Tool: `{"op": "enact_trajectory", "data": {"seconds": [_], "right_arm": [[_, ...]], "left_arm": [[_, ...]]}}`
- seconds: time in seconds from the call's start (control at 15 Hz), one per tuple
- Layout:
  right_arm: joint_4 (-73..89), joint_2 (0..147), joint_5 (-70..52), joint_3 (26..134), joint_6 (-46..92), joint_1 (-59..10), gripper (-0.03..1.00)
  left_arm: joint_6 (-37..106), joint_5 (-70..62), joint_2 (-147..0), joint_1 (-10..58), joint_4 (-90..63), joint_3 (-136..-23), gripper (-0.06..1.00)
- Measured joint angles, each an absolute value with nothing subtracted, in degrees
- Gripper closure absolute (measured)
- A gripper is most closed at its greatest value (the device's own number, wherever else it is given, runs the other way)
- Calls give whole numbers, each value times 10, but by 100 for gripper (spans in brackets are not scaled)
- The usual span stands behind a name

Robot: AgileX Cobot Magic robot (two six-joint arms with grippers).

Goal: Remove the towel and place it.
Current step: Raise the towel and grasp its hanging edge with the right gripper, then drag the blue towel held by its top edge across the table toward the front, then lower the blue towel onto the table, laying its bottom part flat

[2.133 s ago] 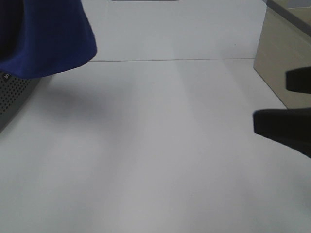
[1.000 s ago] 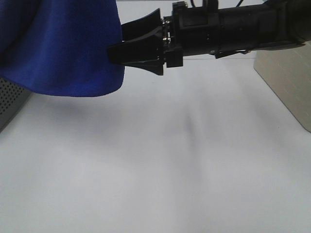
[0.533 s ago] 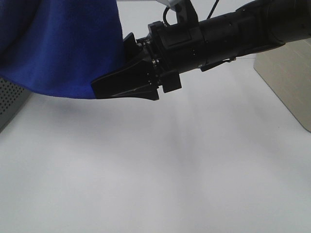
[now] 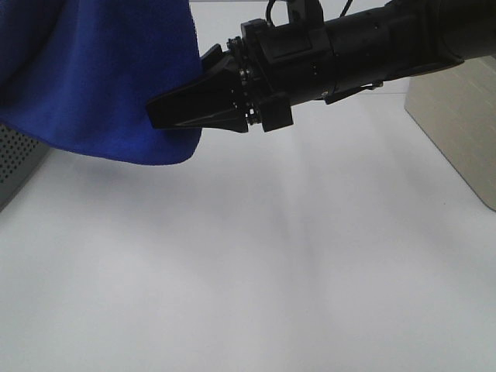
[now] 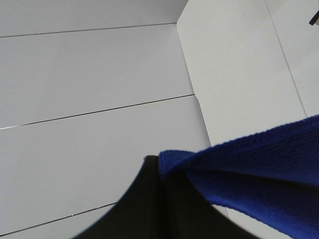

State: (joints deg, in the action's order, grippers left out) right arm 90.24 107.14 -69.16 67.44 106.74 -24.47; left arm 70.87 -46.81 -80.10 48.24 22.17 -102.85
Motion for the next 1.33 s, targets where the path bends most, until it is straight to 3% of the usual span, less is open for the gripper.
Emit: {"op": "enact_trajectory", "data": {"seconds": [0.2, 0.27, 0.6, 0.8, 0.93, 1.33], "right_arm": [[911, 1071, -691, 674, 1049, -245, 91], [914, 1071, -691, 674, 1043, -245, 95], [935, 1071, -644, 674, 937, -245, 95], [826, 1027, -583, 708, 799, -245, 95], [733, 1002, -556, 739, 694, -245, 95], [202, 932, -559, 920, 274, -245, 95]], "left_arm": [[707, -468, -801, 482, 222, -1028, 94], [706, -468, -801, 482, 222, -1028, 94], [692, -468, -801, 482, 211, -1028, 94], [545, -465, -812, 482, 210, -1028, 94], [483, -449, -825, 476, 215, -1028, 94], [394, -298, -869, 449, 236, -1028, 94]]}}
